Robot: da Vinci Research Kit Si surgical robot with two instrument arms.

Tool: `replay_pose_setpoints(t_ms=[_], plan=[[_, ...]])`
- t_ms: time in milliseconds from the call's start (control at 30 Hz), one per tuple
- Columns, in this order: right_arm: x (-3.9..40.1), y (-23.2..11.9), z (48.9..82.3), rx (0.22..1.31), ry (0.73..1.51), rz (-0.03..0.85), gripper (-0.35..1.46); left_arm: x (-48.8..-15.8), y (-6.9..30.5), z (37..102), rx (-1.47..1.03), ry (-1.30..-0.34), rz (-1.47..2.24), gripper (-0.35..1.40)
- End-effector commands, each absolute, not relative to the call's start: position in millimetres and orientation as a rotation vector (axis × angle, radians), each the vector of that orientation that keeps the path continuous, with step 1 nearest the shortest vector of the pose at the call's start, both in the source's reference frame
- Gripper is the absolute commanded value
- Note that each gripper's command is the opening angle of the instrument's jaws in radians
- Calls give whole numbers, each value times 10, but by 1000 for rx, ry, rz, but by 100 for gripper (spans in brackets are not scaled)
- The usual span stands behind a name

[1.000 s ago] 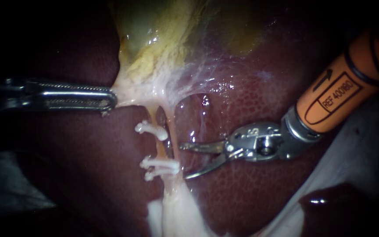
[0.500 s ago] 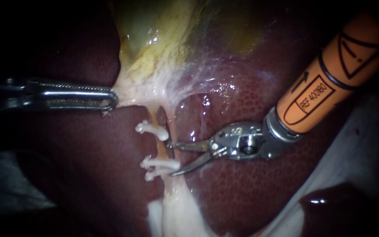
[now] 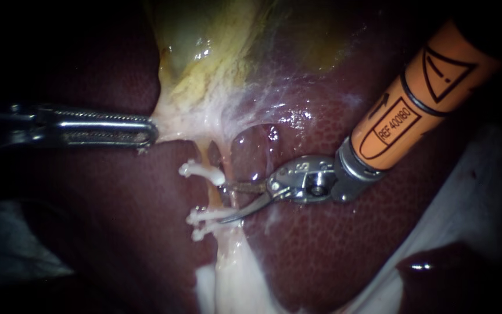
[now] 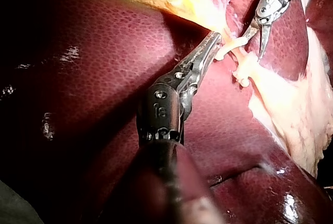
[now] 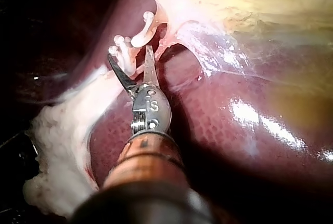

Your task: Go to the cutting position left tube

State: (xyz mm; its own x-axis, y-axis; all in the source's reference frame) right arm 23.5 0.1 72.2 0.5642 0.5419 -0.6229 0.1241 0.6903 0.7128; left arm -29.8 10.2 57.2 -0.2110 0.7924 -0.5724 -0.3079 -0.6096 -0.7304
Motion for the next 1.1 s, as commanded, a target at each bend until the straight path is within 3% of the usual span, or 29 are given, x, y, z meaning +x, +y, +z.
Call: replay_pose_setpoints(t_ms=[33, 700, 1100], plan=[[235, 1, 722, 797, 961, 278, 129, -299, 103, 572, -1299, -613, 1899, -35], [260, -13, 716, 847, 1033, 218, 129, -301, 102, 572, -1299, -611, 1898, -35], [294, -22, 715, 806, 1073, 255, 129, -302, 102, 572, -1299, -611, 1898, -35]])
